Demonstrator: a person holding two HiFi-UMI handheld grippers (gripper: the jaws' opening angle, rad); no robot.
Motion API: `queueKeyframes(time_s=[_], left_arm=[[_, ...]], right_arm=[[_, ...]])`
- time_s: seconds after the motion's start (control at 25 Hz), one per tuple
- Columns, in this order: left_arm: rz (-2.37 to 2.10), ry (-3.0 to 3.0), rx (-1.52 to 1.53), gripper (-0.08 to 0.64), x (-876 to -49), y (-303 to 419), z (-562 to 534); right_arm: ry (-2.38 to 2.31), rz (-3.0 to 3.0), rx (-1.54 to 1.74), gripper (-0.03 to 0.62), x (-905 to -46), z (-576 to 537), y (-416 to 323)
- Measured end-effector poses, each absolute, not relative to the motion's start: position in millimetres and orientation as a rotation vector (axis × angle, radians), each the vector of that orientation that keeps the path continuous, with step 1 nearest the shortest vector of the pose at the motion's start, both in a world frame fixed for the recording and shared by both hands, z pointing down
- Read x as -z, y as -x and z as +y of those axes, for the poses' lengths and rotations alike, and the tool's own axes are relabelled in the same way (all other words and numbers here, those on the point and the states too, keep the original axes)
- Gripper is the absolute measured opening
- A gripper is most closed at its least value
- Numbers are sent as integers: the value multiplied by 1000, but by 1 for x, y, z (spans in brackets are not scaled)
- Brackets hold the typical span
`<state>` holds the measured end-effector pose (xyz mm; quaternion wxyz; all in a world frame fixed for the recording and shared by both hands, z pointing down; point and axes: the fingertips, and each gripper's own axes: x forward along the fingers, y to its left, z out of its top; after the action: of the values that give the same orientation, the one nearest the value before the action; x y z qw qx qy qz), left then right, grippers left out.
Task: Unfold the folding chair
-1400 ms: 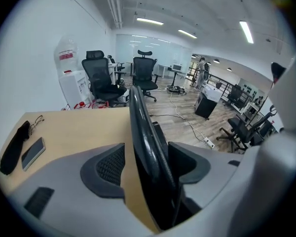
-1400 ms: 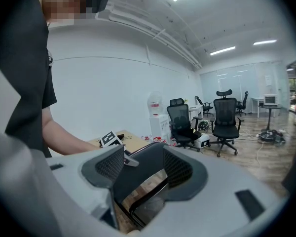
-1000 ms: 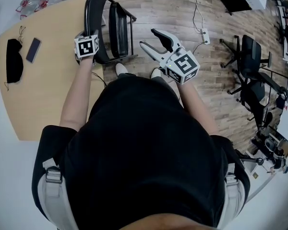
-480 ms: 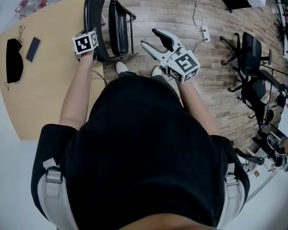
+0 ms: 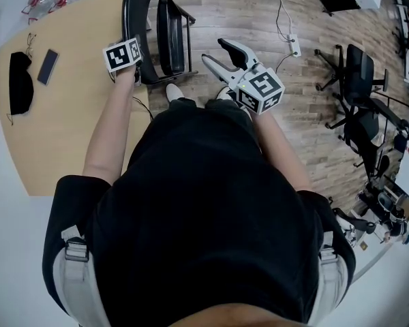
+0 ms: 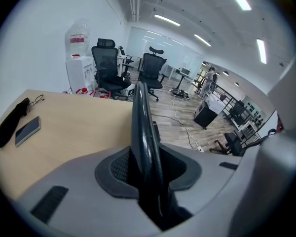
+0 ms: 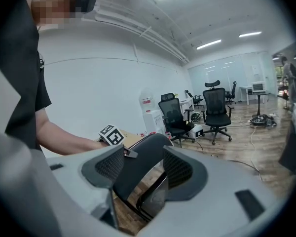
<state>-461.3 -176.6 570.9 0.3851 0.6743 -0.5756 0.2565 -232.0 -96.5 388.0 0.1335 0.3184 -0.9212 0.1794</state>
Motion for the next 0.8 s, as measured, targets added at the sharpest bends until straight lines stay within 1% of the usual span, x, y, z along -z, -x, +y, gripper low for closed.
queueKeyframes(time_s=[0.32, 0.8], left_arm=[[-1434, -1749, -636, 100, -565, 430, -177], [-1379, -1783, -623, 87, -544, 341, -181]], right_arm=[[-929, -2654, -647, 249, -417, -111, 224], [-990, -2493, -824, 249, -497, -138, 172]])
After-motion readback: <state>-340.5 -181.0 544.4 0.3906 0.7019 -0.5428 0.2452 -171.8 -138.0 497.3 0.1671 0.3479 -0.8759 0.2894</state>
